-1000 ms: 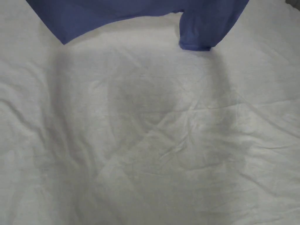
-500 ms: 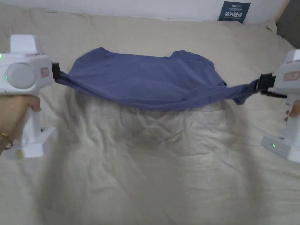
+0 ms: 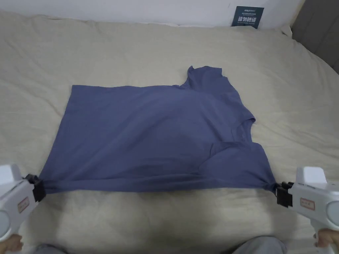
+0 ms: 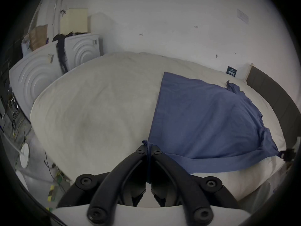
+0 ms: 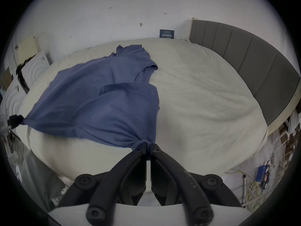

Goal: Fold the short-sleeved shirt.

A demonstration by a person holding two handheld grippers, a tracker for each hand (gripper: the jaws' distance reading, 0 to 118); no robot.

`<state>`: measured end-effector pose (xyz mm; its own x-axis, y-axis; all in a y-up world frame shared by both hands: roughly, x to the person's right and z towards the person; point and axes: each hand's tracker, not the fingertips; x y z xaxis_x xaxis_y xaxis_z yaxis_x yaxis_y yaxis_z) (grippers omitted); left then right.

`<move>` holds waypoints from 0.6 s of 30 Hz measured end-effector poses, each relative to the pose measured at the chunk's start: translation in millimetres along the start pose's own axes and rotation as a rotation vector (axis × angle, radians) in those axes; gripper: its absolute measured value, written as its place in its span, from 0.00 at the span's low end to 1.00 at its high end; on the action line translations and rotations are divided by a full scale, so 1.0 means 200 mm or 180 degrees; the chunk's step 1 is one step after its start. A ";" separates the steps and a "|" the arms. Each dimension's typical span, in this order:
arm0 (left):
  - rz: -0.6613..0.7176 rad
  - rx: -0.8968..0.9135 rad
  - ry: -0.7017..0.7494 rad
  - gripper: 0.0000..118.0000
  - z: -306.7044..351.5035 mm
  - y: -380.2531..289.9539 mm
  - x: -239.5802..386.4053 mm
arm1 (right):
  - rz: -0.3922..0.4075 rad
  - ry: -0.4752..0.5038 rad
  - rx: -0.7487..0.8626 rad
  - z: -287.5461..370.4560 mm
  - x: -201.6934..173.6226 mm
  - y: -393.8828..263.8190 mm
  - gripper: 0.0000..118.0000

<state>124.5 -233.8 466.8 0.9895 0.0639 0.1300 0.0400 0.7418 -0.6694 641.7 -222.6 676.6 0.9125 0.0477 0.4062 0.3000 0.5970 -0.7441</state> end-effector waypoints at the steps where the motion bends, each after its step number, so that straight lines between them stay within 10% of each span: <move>1: 0.0006 -0.0063 0.0015 0.03 0.01 -0.03 -0.02 | 0.0017 0.0000 -0.0024 0.01 0.00 -0.03 0.06; 6: 0.0115 -0.0167 0.0111 0.11 0.04 -0.15 -0.07 | 0.0060 0.0078 -0.0112 0.06 0.02 -0.19 0.11; 10: 0.0118 -0.0164 0.0248 0.95 0.07 -0.15 -0.07 | 0.0037 0.0100 -0.0085 0.09 0.07 -0.23 0.89; 18: -0.0352 0.1128 0.0222 1.00 0.44 0.12 0.12 | -0.0032 -0.0182 0.1388 0.55 -0.02 -0.03 1.00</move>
<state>137.6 -154.7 518.0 0.9895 -0.0660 0.1289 0.1085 0.9275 -0.3578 604.8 -138.5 737.9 0.8896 0.0772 0.4501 0.1522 0.8792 -0.4515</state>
